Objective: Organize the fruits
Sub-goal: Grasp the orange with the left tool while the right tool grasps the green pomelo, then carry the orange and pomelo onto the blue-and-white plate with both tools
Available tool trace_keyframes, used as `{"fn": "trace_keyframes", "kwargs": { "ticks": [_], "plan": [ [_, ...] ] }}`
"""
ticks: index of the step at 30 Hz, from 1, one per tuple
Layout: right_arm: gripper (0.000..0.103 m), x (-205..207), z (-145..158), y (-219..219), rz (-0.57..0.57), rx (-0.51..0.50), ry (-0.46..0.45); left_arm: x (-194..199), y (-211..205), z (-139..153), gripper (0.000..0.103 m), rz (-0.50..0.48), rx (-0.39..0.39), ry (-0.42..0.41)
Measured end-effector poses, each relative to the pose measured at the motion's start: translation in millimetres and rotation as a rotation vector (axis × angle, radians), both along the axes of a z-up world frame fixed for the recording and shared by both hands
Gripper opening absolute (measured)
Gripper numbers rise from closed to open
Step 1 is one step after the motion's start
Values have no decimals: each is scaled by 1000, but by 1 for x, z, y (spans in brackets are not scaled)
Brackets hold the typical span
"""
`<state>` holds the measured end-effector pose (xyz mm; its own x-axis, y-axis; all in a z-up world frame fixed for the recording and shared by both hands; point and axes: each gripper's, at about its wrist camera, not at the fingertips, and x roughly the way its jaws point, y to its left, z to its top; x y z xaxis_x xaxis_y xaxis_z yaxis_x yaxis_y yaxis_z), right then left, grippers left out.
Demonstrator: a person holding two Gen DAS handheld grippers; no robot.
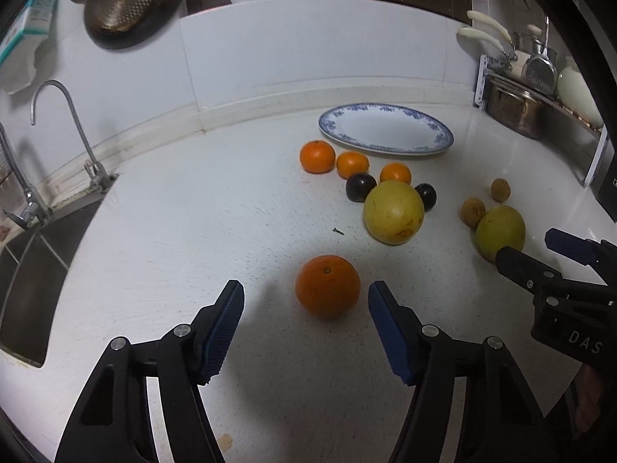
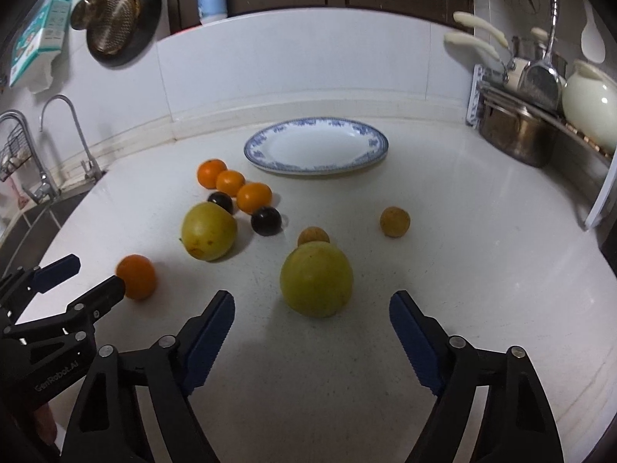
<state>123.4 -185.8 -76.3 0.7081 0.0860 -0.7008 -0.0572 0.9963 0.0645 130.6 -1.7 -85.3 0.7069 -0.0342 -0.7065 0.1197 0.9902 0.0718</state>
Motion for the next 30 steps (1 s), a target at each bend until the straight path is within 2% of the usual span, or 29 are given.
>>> {"fn": "trace_keyframes", "kwargs": {
  "ticks": [6, 10, 19, 22, 30],
  "plan": [
    [75, 13, -8, -1, -3, 3, 24, 11, -3, -9, 61, -16, -11, 30],
    [69, 21, -13, -2, -12, 15, 48, 18, -3, -13, 52, -19, -28, 50],
    [55, 29, -19, -3, -11, 30, 68, 24, -5, -20, 41, -35, -54, 88],
    [51, 31, -21, -3, -12, 28, 71, 24, -6, -20, 41, -37, -47, 86],
    [50, 31, -22, -3, -7, 22, 57, 24, -6, -19, 40, -33, -45, 84]
  ]
}}
